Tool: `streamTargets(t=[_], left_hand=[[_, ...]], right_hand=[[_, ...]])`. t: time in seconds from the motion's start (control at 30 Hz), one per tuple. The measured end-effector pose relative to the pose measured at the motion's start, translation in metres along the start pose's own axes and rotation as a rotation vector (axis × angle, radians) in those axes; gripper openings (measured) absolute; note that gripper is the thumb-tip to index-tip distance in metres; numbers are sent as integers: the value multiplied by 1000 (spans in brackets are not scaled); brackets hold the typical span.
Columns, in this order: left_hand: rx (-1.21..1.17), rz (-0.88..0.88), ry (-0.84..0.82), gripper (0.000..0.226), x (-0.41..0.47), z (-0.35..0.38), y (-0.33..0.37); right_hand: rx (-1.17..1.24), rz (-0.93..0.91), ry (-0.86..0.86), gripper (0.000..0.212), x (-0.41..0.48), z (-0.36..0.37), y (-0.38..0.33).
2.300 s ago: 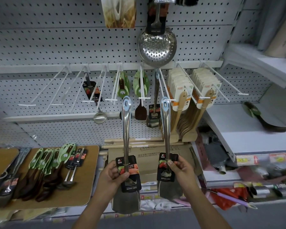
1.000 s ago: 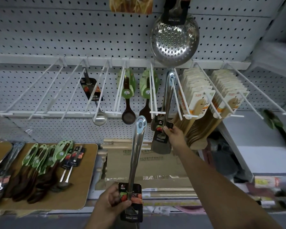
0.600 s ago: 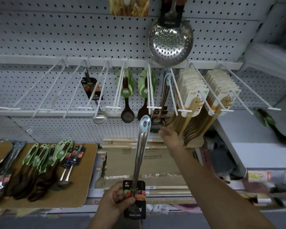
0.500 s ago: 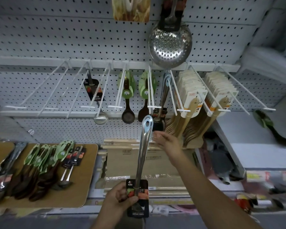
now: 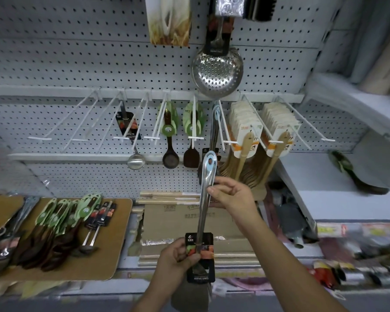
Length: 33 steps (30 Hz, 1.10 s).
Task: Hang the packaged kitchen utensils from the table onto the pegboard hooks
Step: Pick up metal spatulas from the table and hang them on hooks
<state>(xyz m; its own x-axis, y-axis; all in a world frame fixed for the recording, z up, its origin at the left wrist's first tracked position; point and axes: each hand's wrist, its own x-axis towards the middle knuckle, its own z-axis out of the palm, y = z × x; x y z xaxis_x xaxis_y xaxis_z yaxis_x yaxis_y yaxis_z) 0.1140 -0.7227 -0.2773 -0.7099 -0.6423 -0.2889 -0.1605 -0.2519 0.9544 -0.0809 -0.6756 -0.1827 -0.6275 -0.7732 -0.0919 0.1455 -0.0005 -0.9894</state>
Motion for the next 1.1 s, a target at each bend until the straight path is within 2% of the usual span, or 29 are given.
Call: streamTargets(t=[0.17,0.3,0.57,1.1], left_hand=[[10,21,-28,35,-5,8,-4],[8,39,-35,26,-9,16,-2],[84,48,-66,22,-2,23,16],[70,98,-68,23,32,20,25]], right_hand=[[-7,-49,5,36,-15,-8,-6],[-20,-82,35,28,-22,-14,-15],[-68,-104,101,23,-19,-13,-21],[-90,-124,223,22,8,1,-16]])
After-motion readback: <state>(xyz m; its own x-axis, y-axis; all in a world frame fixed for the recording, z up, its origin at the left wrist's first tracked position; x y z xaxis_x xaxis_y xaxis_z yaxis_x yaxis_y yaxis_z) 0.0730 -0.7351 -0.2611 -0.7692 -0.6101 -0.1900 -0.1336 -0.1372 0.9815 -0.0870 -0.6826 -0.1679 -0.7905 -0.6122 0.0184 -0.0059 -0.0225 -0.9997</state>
